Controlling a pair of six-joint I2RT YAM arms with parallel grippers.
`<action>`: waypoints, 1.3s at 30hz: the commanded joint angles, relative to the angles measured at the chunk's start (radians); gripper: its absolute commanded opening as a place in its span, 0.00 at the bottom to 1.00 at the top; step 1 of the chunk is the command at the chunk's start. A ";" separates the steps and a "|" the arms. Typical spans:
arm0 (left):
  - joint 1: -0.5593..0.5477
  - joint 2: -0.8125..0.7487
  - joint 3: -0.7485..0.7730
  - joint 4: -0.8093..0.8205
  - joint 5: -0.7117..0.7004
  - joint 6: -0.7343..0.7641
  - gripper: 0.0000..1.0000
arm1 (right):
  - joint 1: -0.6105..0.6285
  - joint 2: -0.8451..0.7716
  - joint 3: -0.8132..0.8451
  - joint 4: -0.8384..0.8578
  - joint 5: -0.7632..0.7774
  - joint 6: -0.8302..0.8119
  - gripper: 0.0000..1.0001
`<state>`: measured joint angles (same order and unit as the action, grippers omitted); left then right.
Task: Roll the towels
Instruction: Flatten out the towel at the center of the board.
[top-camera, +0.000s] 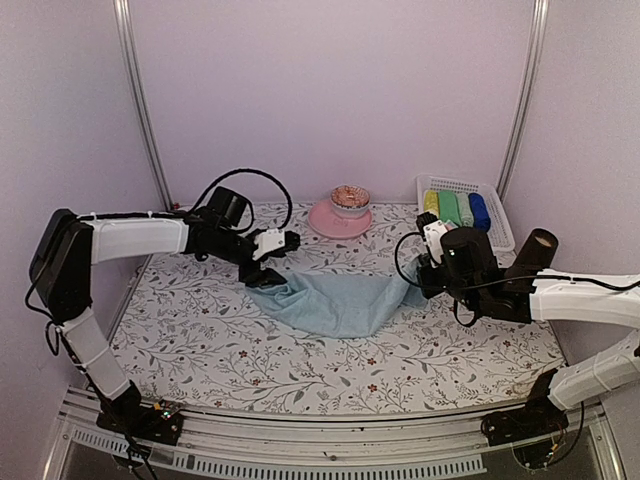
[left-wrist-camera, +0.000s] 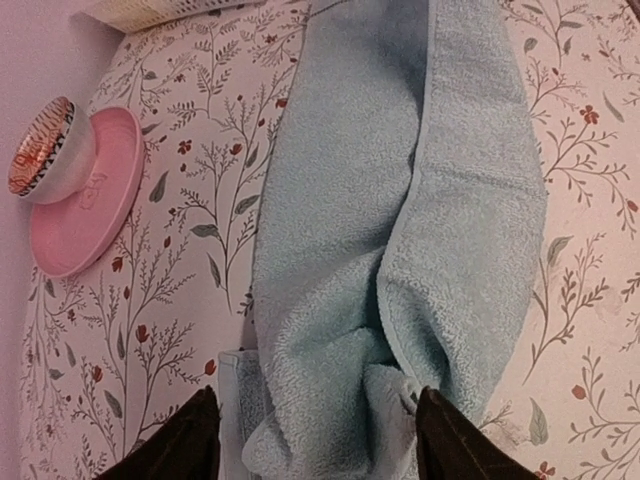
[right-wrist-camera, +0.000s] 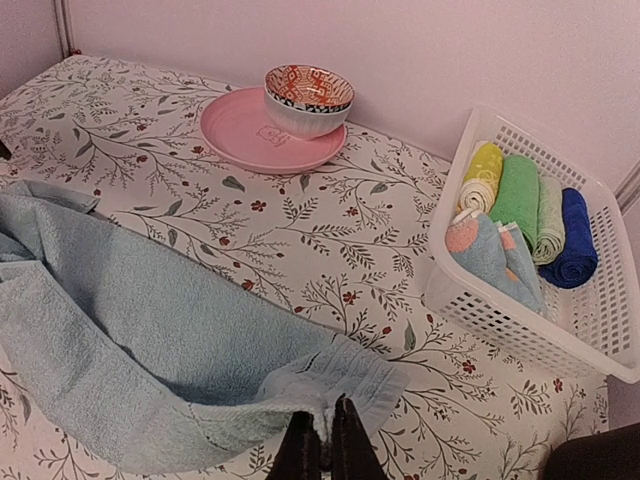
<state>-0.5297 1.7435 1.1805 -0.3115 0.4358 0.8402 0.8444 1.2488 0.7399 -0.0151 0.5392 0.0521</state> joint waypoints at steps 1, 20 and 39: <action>0.037 -0.086 -0.025 0.052 0.051 -0.040 0.70 | 0.007 0.000 -0.003 0.020 -0.010 -0.003 0.02; -0.050 -0.095 -0.176 0.114 -0.089 0.007 0.50 | 0.006 0.005 -0.002 0.018 -0.017 0.006 0.02; -0.090 -0.042 -0.150 0.135 -0.125 -0.007 0.17 | 0.006 0.010 -0.002 0.018 -0.021 0.005 0.02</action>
<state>-0.6060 1.6909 1.0107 -0.1967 0.3157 0.8417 0.8444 1.2522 0.7399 -0.0147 0.5217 0.0528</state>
